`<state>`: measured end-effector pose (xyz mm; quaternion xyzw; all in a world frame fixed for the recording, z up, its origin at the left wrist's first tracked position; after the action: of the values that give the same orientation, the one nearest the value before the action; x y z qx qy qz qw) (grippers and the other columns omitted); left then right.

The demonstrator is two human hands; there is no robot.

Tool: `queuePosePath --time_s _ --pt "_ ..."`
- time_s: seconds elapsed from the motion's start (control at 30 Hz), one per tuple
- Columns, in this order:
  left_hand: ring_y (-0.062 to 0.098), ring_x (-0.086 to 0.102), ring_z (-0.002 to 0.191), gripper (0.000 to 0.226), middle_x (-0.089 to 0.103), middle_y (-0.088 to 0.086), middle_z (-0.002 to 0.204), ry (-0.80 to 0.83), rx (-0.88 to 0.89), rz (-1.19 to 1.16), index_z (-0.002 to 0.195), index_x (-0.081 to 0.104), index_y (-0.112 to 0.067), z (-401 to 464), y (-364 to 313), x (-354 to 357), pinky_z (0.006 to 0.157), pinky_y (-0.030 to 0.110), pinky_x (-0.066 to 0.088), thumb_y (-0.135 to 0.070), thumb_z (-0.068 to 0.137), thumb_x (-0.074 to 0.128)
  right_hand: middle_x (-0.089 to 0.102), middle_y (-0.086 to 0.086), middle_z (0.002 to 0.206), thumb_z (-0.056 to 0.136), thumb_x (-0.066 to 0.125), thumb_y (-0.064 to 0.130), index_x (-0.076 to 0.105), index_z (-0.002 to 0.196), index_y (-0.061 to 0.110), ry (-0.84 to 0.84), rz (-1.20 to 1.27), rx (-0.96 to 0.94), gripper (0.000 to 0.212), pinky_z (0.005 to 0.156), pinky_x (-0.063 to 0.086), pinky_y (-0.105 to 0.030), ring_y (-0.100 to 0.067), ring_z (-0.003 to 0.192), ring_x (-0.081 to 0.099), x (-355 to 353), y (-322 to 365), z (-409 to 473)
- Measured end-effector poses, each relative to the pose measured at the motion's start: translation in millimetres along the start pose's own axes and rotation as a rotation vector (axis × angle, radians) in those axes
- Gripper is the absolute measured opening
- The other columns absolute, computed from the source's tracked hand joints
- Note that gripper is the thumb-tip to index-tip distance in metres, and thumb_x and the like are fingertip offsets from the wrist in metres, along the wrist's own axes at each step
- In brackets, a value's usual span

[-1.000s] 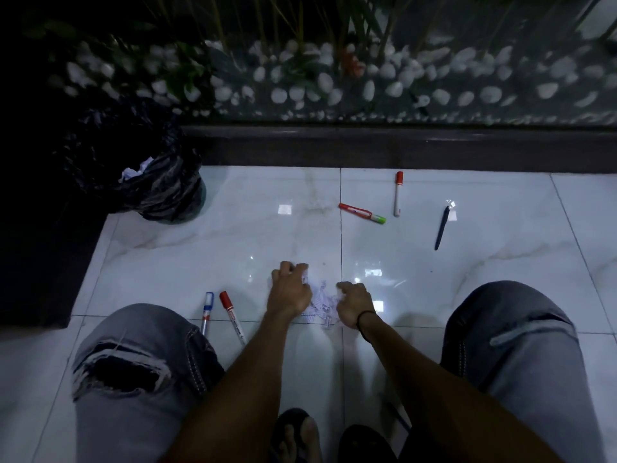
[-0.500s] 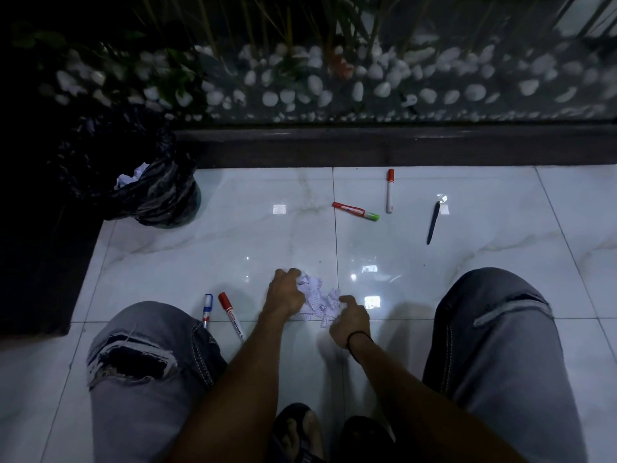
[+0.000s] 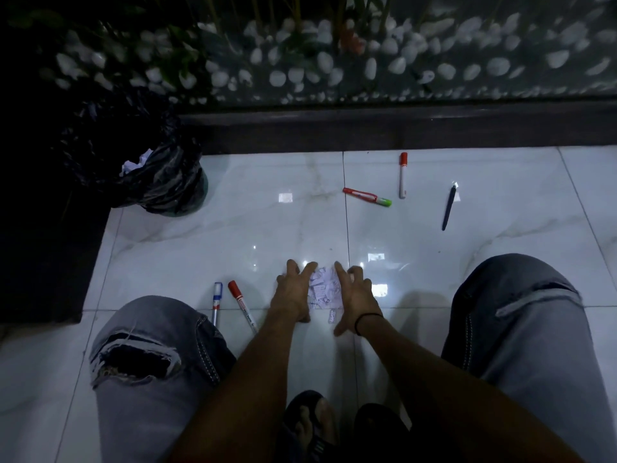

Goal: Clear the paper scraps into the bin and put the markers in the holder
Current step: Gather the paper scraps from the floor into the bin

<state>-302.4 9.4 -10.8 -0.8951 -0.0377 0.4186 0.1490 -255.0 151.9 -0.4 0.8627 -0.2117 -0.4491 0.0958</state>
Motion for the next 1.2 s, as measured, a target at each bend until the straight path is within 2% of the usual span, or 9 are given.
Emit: queuePosePath --time_s 0.13,0.3,0.5,0.57,0.67,0.9,1.07,1.13,1.2 --pt "0.029 0.055 0.113 0.103 0.041 0.007 0.131 -0.078 0.067 -0.133 0.143 0.041 -0.025 -0.7 -6.6 1.2 0.099 0.04 0.052 -0.027 0.056 0.096 0.026 -0.009 0.143 0.049 0.096 0.031 0.02 0.153 0.016 -0.031 0.075 -0.027 0.13 0.106 0.044 -0.037 -0.031 0.122 0.045 3.5 2.8 9.1" --pt "0.027 0.061 0.104 0.048 0.054 0.01 0.115 -0.197 0.037 -0.307 0.12 0.06 -0.015 -6.8 -18.6 1.1 0.092 0.03 0.049 -0.032 0.079 0.079 0.051 -0.01 0.126 0.067 0.087 0.02 0.054 0.133 0.012 -0.095 0.201 -0.041 0.073 0.096 0.045 -0.024 -0.027 0.107 0.061 3.7 12.2 11.7" --pt "0.027 0.063 0.103 0.039 0.066 0.011 0.112 -0.234 -0.039 -0.441 0.114 0.067 -0.009 -7.0 -19.2 7.0 0.09 0.031 0.051 -0.017 0.078 0.081 0.069 -0.012 0.107 0.08 0.075 0.014 0.07 0.109 0.008 -0.138 0.344 0.068 0.029 0.082 0.039 -0.016 -0.027 0.1 0.065 -2.4 9.4 17.7" --pt "0.027 0.066 0.1 0.036 0.071 0.011 0.109 -0.215 -0.065 -0.51 0.109 0.07 -0.005 -5.0 -15.5 7.2 0.09 0.033 0.055 -0.012 0.076 0.082 0.072 -0.011 0.107 0.081 0.073 0.012 0.07 0.109 0.008 -0.115 0.366 0.071 0.028 0.08 0.039 -0.015 -0.028 0.1 0.066 -10.2 11.5 16.2" --pt "0.025 0.068 0.097 0.029 0.074 0.009 0.104 -0.207 -0.083 -0.599 0.104 0.073 -0.005 -6.5 -12.5 3.7 0.08 0.025 0.053 -0.006 0.076 0.079 0.072 -0.012 0.111 0.08 0.075 0.018 0.07 0.112 0.007 -0.073 0.325 0.046 0.034 0.084 0.043 -0.02 -0.029 0.103 0.066 -20.4 16.4 14.9" --pt "0.014 0.069 0.08 0.018 0.077 0.0 0.089 -0.306 -0.099 -0.814 0.095 0.077 -0.015 -24.1 -12.1 -30.8 0.07 0.023 0.054 -0.013 0.077 0.079 0.074 -0.012 0.101 0.078 0.075 0.015 0.074 0.098 0.006 -0.141 0.343 0.011 0.022 0.076 0.044 -0.018 -0.028 0.095 0.068 -61.3 36.3 4.8" --pt "0.01 0.07 0.078 0.025 0.078 -0.005 0.085 -0.368 -0.099 -0.96 0.092 0.079 -0.02 -41.5 -3.7 -82.2 0.077 0.035 0.062 -0.01 0.07 0.081 0.071 -0.009 0.082 0.077 0.072 0.011 0.072 0.079 0.015 -0.158 0.322 -0.086 0.004 0.07 0.041 -0.018 -0.029 0.082 0.063 -111.0 80.9 -8.0" --pt "0.012 0.066 0.071 0.026 0.077 0.0 0.081 -0.412 -0.091 -1.004 0.088 0.078 -0.021 -52.0 2.0 -110.4 0.075 0.04 0.061 -0.007 0.067 0.076 0.063 -0.004 0.07 0.076 0.071 0.011 0.061 0.065 0.025 -0.16 0.34 -0.139 0.02 0.06 0.04 -0.021 -0.026 0.073 0.054 -132.0 105.0 -11.1" --pt "0.012 0.063 0.069 0.028 0.077 0.005 0.084 -0.457 -0.079 -1.055 0.088 0.079 -0.022 -60.9 11.0 -140.6 0.076 0.039 0.061 -0.005 0.066 0.074 0.061 0.0 0.069 0.076 0.072 0.01 0.062 0.067 0.026 -0.149 0.345 -0.194 0.021 0.055 0.038 -0.016 -0.022 0.073 0.053 -152.4 132.9 -10.8"
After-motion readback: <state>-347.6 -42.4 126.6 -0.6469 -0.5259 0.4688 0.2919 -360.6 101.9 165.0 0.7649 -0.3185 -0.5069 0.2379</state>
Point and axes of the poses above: each hand's wrist, its own z-axis towards the middle knuckle, its own x-axis out of the palm, y = z × x, the point moved 6 cm from there along z, towards the middle knuckle
